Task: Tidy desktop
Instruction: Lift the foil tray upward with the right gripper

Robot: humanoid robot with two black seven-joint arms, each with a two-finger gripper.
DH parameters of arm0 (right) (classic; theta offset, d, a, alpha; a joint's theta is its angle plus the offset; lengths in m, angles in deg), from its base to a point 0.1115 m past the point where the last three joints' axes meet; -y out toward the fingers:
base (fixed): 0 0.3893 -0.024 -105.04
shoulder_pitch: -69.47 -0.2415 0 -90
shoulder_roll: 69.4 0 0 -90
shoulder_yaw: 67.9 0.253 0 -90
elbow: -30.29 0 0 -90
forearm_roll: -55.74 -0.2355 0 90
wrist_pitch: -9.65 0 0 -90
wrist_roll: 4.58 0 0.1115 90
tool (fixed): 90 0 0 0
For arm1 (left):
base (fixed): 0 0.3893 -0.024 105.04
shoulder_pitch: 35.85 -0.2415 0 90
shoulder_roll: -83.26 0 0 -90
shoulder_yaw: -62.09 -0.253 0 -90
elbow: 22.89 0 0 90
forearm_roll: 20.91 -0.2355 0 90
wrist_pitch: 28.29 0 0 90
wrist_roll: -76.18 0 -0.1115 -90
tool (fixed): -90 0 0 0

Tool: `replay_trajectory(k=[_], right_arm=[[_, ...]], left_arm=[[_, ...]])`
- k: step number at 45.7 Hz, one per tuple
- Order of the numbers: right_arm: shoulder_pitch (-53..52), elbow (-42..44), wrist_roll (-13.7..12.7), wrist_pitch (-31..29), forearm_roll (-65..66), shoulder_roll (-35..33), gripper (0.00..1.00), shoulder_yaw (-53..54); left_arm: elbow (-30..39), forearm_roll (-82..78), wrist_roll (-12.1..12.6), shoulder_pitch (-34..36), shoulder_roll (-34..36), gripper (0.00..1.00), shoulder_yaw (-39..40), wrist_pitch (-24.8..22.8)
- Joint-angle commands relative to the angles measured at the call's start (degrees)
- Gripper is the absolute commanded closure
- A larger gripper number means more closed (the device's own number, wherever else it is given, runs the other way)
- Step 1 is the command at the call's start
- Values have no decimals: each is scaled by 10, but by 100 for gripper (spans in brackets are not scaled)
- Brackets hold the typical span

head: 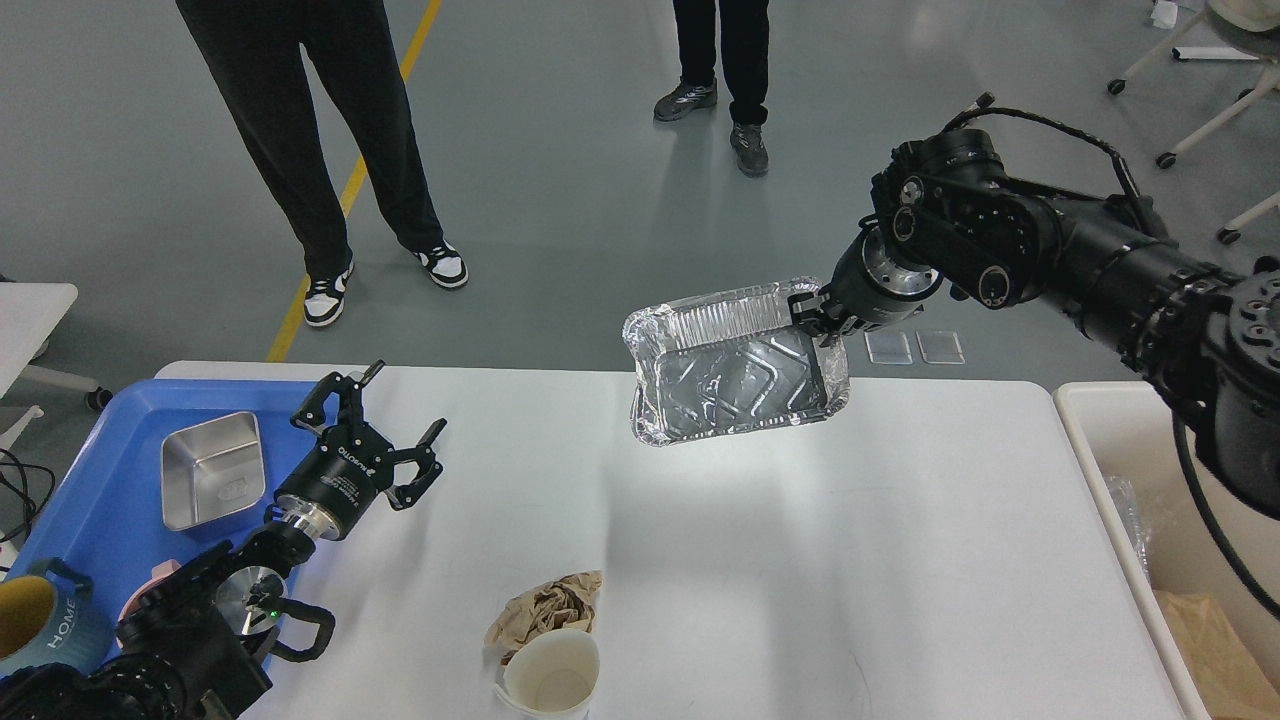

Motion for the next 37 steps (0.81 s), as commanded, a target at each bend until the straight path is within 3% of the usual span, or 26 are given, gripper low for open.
replay_trajectory(k=[1,5,16,21,29,37], right_arm=[[0,0,0,0,-10,-2,100,-2],[0,0,0,0,-10,-3,100,-2],[9,-1,1,-1,-11,-8,100,-1],[12,-1,2,-2,-49,-11,100,8],[27,-9,5,-13,-233,-60,100,12],[62,-10,20,-12,-255,-85,100,30]], left_arm=[[3,-10,10,2,0,4,-11,-9],[15,-11,11,8,13,4,-33,-26],[121,-17,22,24,163,4,-176,-20],[151,-17,22,28,201,4,-185,-12],[163,-17,18,22,231,4,-179,-8],[163,-11,19,13,257,4,-176,-28]])
